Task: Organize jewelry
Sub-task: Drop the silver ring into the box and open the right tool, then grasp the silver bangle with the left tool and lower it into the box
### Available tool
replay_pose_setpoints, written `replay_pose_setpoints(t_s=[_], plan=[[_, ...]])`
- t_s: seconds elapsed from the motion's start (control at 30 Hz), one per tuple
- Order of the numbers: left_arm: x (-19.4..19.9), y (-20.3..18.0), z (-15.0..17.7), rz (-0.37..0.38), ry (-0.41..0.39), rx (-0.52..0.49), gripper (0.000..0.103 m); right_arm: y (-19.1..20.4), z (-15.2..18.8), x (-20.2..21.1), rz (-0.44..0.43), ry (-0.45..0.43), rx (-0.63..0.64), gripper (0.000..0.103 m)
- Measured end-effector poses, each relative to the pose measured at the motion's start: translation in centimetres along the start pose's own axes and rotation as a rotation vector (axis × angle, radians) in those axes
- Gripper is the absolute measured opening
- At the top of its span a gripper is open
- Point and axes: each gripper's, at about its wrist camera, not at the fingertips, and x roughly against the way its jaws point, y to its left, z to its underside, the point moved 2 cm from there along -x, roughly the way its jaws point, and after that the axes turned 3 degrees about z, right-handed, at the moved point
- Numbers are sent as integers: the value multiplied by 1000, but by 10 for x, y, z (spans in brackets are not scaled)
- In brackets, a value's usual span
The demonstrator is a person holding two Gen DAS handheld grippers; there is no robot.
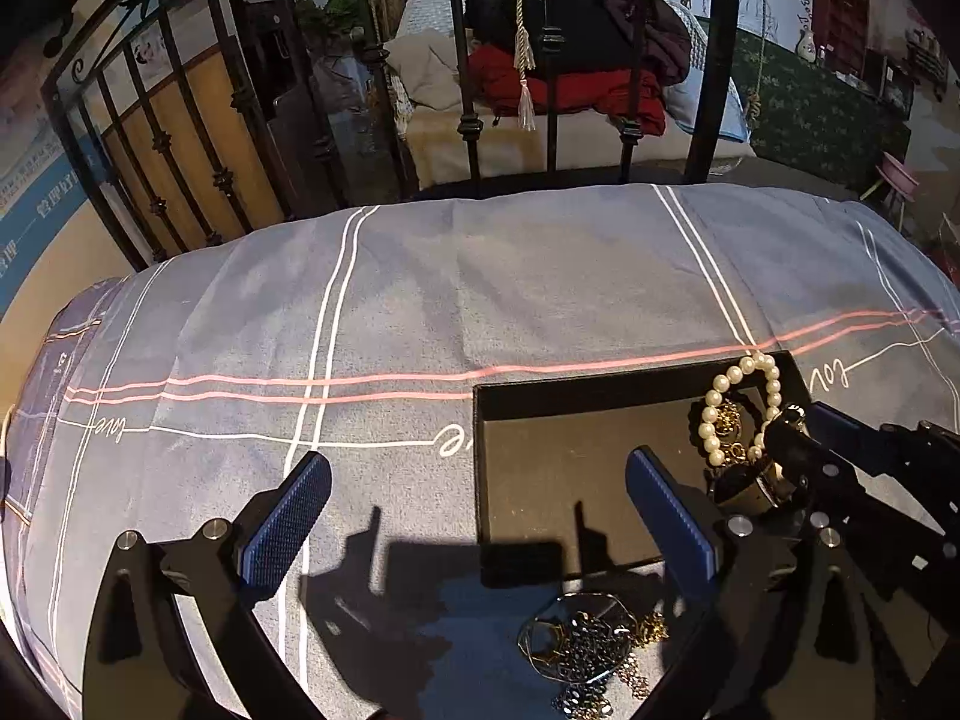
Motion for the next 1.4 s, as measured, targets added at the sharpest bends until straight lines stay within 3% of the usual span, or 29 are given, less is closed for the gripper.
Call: replay_pose_setpoints(t_s=[0.1, 0.3, 0.4, 0.5, 0.67, 0.8, 0.87, 1.07, 1.1, 1.17, 1.4], plan=[[-4, 8, -3, -8, 8, 21, 97, -1, 1, 0, -1, -8, -10, 48], [5, 11, 4, -3, 10, 19, 97, -8, -1, 20, 1, -65, -28, 67], [21, 14, 15, 31, 0, 46, 97, -13, 8, 44, 16, -116, -31, 83], [31, 11, 42, 72, 11, 41, 97, -14, 31, 57, 21, -120, -8, 92], [20, -6, 83, 119, 78, 29, 97, -24, 79, 45, 19, -25, -36, 92], [3, -18, 93, 126, 118, 40, 94, -35, 101, 38, 26, 24, -72, 92], [-6, -28, 92, 124, 130, 13, 81, -40, 104, 37, 40, 31, -66, 92], [-25, -45, 83, 95, 120, -13, 78, -49, 104, 31, 56, 43, -67, 92], [-25, -47, 82, 108, 113, -22, 66, -49, 104, 31, 56, 45, -66, 92], [-23, -49, 79, 127, 102, -41, 53, -50, 104, 29, 55, 50, -69, 92], [-5, -28, 83, 158, 73, 10, 53, -40, 100, 27, 34, 46, -55, 92]])
